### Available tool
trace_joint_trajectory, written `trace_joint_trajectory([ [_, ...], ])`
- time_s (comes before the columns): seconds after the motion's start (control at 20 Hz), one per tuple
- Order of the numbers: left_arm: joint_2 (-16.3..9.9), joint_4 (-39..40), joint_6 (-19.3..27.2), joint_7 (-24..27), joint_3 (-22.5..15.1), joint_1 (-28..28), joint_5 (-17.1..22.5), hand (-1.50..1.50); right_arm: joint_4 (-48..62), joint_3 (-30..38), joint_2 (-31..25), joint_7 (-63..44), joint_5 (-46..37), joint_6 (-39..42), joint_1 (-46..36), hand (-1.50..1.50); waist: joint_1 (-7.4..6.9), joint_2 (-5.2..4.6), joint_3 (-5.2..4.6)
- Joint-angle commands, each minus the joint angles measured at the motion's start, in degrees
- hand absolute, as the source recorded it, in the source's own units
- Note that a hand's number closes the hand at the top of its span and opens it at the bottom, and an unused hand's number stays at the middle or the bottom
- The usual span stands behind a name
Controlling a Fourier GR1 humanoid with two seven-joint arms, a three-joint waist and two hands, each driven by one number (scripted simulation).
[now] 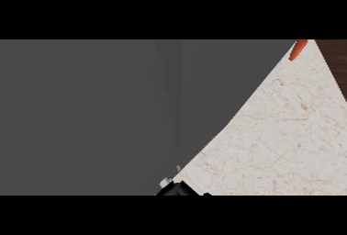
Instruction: Pick up the bottled water, place it into the cabinet and close the cabinet
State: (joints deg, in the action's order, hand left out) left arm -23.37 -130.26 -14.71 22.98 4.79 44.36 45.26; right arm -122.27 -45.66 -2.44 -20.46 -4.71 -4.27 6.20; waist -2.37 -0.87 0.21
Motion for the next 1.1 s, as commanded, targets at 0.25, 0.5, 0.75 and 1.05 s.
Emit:
trace_joint_trajectory([
  [0.25,-1.35,0.42,-6.14,-1.5,9.89,3.9,8.98,-1.5,10.8,6.57,2.39,-3.83,14.93,-9.51,-26.76,1.5,0.32,0.73,-0.26],
  [0.5,-0.31,0.23,-13.73,-2.01,14.76,9.75,11.93,-1.5,17.53,19.71,2.43,-1.78,22.85,-3.21,-30.75,1.5,0.36,0.83,-0.2],
  [0.75,0.47,0.83,-14.36,-3.67,18.98,9.08,14.79,-1.5,25.81,27.31,2.44,0.69,28.73,0.23,-37.06,1.5,1.02,0.77,-0.18],
  [1.05,1.96,5.13,-17.3,-5.0,20.49,5.7,15.47,-1.5,39.73,34.18,1.27,2.58,31.69,7.17,-46.16,1.5,1.0,0.65,-0.22],
])
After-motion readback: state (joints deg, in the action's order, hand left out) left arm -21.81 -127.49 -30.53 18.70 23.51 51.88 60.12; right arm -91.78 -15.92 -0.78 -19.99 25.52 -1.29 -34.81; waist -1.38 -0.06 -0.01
